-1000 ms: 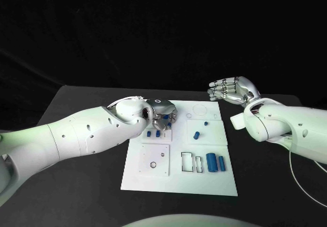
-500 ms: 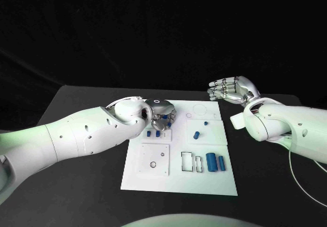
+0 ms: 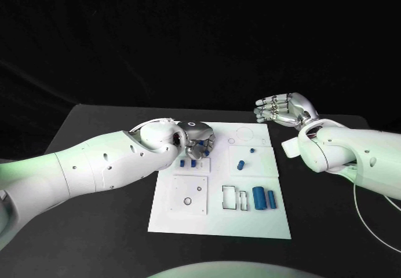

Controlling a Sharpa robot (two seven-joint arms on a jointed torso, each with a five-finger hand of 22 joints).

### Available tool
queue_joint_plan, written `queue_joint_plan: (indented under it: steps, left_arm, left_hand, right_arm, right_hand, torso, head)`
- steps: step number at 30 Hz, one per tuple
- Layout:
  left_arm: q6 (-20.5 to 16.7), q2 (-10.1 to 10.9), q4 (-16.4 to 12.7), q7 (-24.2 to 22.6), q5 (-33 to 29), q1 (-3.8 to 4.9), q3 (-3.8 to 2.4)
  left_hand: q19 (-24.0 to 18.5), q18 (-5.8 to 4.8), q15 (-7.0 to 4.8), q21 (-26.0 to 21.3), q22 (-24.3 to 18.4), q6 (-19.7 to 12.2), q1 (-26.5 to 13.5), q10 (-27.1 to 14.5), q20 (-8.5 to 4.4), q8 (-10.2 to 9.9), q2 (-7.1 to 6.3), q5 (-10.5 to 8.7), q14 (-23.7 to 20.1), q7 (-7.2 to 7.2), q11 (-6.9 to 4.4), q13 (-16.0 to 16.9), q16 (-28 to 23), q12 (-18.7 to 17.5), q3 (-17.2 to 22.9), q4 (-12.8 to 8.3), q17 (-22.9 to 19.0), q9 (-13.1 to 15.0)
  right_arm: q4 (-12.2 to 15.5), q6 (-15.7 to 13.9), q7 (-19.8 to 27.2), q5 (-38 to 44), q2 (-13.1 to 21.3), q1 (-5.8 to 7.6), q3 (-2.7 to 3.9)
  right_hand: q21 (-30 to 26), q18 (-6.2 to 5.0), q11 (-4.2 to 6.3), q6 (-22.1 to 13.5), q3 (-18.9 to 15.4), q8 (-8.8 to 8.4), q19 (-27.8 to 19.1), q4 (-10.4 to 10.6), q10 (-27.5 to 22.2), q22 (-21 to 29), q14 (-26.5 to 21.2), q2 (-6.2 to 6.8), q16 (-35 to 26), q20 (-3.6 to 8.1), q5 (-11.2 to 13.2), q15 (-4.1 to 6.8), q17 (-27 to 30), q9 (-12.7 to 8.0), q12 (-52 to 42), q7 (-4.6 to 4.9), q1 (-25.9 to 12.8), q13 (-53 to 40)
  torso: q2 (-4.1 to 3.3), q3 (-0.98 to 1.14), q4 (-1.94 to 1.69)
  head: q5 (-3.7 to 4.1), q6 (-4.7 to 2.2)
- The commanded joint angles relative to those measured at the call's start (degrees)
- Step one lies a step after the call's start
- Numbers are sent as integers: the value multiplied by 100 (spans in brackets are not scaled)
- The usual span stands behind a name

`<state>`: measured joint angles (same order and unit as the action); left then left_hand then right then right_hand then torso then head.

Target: Assemble the parts on the task board

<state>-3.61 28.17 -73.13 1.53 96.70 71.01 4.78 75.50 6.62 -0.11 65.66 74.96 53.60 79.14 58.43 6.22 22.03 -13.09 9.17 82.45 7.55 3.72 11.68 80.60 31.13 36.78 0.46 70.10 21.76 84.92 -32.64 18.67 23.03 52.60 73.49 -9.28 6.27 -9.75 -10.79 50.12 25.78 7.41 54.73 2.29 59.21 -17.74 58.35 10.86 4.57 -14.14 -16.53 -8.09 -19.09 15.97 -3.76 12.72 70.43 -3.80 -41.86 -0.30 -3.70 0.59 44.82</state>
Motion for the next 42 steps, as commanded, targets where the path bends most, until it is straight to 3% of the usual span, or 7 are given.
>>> queue_joint_plan:
  steps: [1,14,22,33,42]
  left_arm:
    - [-80,-14,-5,-39,-113,-9,3]
    - [-281,13,-16,-91,-310,-10,0]
    - [-452,155,-150,-95,-485,-12,-72]
    - [-514,582,-537,-20,-664,-10,-257]
    - [-362,940,-786,78,-782,-9,-310]
  left_hand:
    - [51,-95,-3,46,301,87,-65,110,-13,-44,63,-59,54,-12,-8,-49,19,-116,75,-42,1,30]
    - [114,-117,-20,127,380,198,-327,335,-35,-129,45,-81,116,-40,-28,-159,58,-443,51,-128,26,82]
    - [134,-123,-21,149,402,222,-431,396,-36,-159,23,-32,129,-44,-28,-186,72,-540,8,-124,37,101]
    - [138,-122,-26,146,405,244,-452,432,-38,-165,3,-15,131,-48,-33,-194,72,-574,-9,-139,27,112]
    - [136,-120,-30,136,404,263,-469,464,-41,-171,-25,-16,128,-54,-37,-200,65,-605,-29,-156,5,122]
  right_arm:
    - [-2,81,62,42,-11,-3,1]
    - [-11,88,56,42,-22,-4,1]
    - [-27,92,50,45,-21,-4,1]
    - [-61,99,43,63,-19,-9,1]
    - [-70,106,37,85,-17,-17,1]
  right_hand:
    - [-26,-66,4,-35,-21,28,12,-15,-33,5,-4,-14,-27,-30,-33,-35,5,-10,9,102,7,4]
    - [-27,-66,5,-33,-21,31,15,-15,-31,13,-2,-21,-27,-30,-42,-35,6,-11,8,101,12,4]
    - [-27,-66,5,-33,-21,31,15,-15,-31,13,-2,-21,-27,-30,-42,-35,6,-11,8,101,12,4]
    - [-27,-66,5,-33,-21,31,15,-15,-31,13,-2,-21,-27,-30,-42,-35,6,-11,8,101,12,4]
    - [-27,-66,5,-33,-22,33,18,-18,-32,25,0,-27,-29,-30,-46,-35,9,-14,8,100,19,4]
  torso:
    - [1,-1,1]
    - [0,-2,0]
    - [6,1,0]
    - [8,1,-7]
    - [10,-1,-16]
  head:
    - [0,-4]
    - [6,-36]
    - [6,-66]
    - [3,-91]
    - [-14,-82]
